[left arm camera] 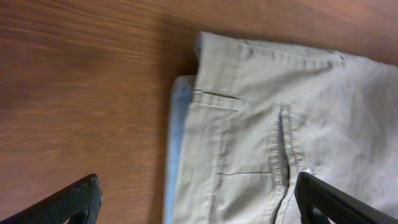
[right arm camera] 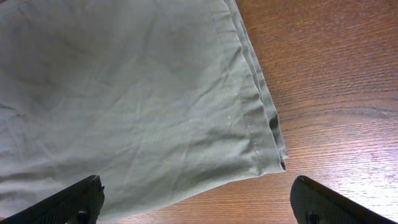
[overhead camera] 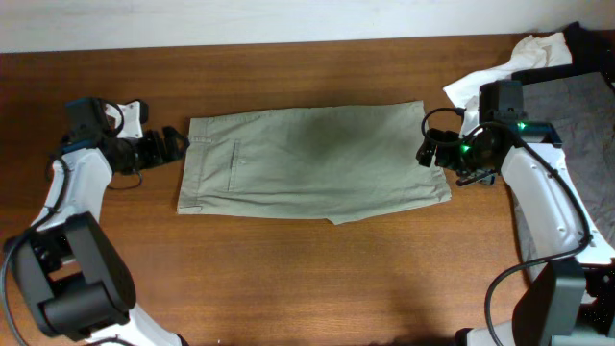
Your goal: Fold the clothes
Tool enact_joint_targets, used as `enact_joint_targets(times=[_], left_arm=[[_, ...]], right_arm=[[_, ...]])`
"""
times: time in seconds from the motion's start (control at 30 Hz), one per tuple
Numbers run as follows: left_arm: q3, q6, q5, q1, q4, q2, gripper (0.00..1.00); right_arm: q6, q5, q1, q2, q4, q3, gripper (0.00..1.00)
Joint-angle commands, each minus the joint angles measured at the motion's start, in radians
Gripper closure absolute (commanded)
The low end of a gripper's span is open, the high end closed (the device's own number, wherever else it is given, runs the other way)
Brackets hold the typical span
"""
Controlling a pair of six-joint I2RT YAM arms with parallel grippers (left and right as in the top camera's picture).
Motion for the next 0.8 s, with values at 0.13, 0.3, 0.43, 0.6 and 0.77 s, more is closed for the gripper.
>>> enact_joint_targets(times=[0.13, 0.3, 0.43, 0.6, 0.77], left_arm=[[0.000, 0.063, 0.115, 0.000, 0.013, 0.156, 0.01], [0.000, 0.063, 0.115, -0.025, -0.037, 0.200, 0.01], [0.000, 0.063, 0.116, -0.091, -0.055, 0.265, 0.04], [0.000, 0.061, 0.065, -0.127, -0.043, 0.282, 0.59], [0.049, -0.014, -0.107, -0.119, -0.094, 0.280, 0.99]], right_arm=[[-0.039, -0.012, -0.003, 0.001, -0.026, -0.001, 0.01], [-0.035, -0.013, -0.002, 0.001, -0.026, -0.001, 0.01], [-0.035, -0.013, -0.002, 0.001, -0.032, -0.001, 0.01], [-0.035, -0.013, -0.003, 0.001, -0.038, -0.001, 0.01], [-0.035, -0.012, -0.003, 0.001, -0.040, -0.001, 0.01]])
